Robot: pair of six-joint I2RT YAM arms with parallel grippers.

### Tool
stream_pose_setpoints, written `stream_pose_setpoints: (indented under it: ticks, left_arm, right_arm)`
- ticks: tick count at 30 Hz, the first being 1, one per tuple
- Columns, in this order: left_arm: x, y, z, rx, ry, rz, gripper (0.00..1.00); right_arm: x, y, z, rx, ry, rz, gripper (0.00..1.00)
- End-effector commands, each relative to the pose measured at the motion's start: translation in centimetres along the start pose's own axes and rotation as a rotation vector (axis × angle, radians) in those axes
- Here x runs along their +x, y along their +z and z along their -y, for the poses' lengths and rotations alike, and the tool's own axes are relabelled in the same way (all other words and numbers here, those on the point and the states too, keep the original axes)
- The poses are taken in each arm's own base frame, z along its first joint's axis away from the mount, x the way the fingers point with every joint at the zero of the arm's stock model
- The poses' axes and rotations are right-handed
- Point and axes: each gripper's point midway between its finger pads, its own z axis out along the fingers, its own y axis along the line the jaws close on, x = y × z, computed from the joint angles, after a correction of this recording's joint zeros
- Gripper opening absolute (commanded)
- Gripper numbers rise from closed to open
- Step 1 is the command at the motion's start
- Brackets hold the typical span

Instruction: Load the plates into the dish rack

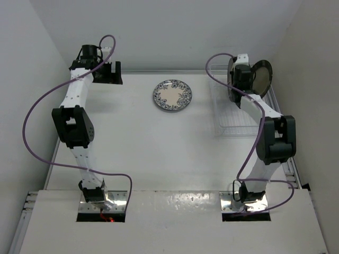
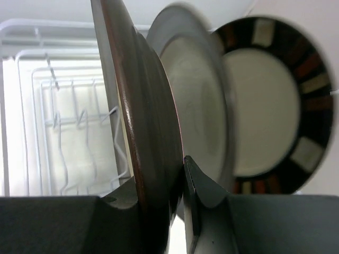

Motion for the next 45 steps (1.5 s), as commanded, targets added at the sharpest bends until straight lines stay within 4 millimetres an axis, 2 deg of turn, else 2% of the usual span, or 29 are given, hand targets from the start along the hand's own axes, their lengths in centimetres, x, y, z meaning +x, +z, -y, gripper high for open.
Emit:
stream_pose_setpoints:
  ticks: [1,10,13,14,15,16,17,23,26,28,29,31,35,36,37,38,39,40,41,42,43,44,45]
  left_arm:
    - [-1.2,-1.8,0.7,0.002,0.027,0.044,0.99]
    - [-1.1,-2.0,0.8,0.002,0.036,0.044,0.99]
    - [-1.1,-2.0,0.8,0.002,0.036,0.044,0.99]
    - [-1.1,-2.0,0.8,0.002,0.036,0.044,0.99]
    - [-1.1,-2.0,0.8,0.002,0.036,0.044,0.99]
    - [-1.1,-2.0,0.8,0.002,0.036,0.044,0.99]
    - [-1.1,-2.0,0.8,0.002,0.036,0.044,0.99]
    - [-1.1,-2.0,0.9,0.011,0.036,0.045,0.99]
    - [-0.9,-1.6,0.9,0.012,0.034,0.036,0.99]
    - [-0.9,-1.6,0.9,0.012,0.034,0.036,0.99]
    - [-0.9,-1.6,0.9,0.012,0.034,0.036,0.99]
    - [-0.9,-1.6,1.0,0.021,0.034,0.037,0.99]
    - [-0.9,-1.6,1.0,0.021,0.034,0.037,0.99]
    - [-0.9,-1.6,1.0,0.021,0.034,0.037,0.99]
    - [-0.9,-1.6,1.0,0.021,0.034,0.037,0.99]
    - [-0.9,-1.6,1.0,0.021,0.034,0.037,0.99]
    - [-0.7,-1.5,1.6,0.030,0.039,0.027,0.99]
    - [-0.7,-1.5,1.2,0.011,0.061,0.025,0.99]
    - [-0.6,-1.4,1.0,-0.027,0.084,0.018,0.99]
    - [-0.6,-1.3,1.0,-0.050,0.107,0.013,0.99]
    - [0.0,-1.0,1.1,-0.095,0.148,-0.016,0.99]
    - [0.0,-0.9,1.7,-0.087,0.168,-0.017,0.99]
    - [0.4,-0.8,1.2,-0.137,0.186,-0.036,0.99]
  right_arm:
    - [-6.2,-0.4,0.1,0.034,0.126,0.211,0.00]
    - [-3.1,0.6,-0.7,0.058,0.182,0.138,0.00]
    - [-2.4,0.8,-0.8,0.062,0.175,0.111,0.14]
    - [-2.6,0.8,-0.5,0.068,0.179,0.113,0.25]
    - [-2.6,0.7,-0.4,0.074,0.177,0.111,0.31]
    - [-3.1,0.4,-0.4,0.072,0.183,0.122,0.37]
    - [-3.2,0.3,0.0,0.079,0.180,0.125,0.49]
    - [-5.8,-1.2,1.0,0.080,0.171,0.180,0.71]
    - [-7.5,-2.1,1.7,0.080,0.166,0.213,0.73]
    - [-7.9,-2.7,1.9,0.078,0.150,0.210,0.76]
    - [-9.0,-3.5,2.5,0.084,0.163,0.235,0.76]
    - [-9.2,-4.0,2.6,0.083,0.130,0.241,0.78]
    - [-11.6,-6.3,2.6,0.049,0.126,0.289,0.80]
    - [-12.2,-6.9,2.5,0.035,0.129,0.297,0.82]
    - [-14.5,-8.0,2.3,-0.011,0.169,0.344,0.87]
    - [-13.8,-8.3,2.0,-0.039,0.142,0.292,0.89]
    - [-15.2,-8.9,1.3,-0.083,0.179,0.302,0.92]
    - [-17.3,-10.1,-0.1,-0.188,0.222,0.336,0.97]
    - [-15.0,-9.7,-1.7,-0.237,0.190,0.233,1.00]
    - [-15.2,-9.4,-3.2,-0.285,0.189,0.212,1.00]
    - [-14.1,-10.3,-7.3,-0.412,0.131,0.155,1.00]
    - [-14.5,-11.1,-8.1,-0.428,0.117,0.157,1.00]
    - [-12.5,-10.9,-11.2,-0.470,0.087,0.097,1.00]
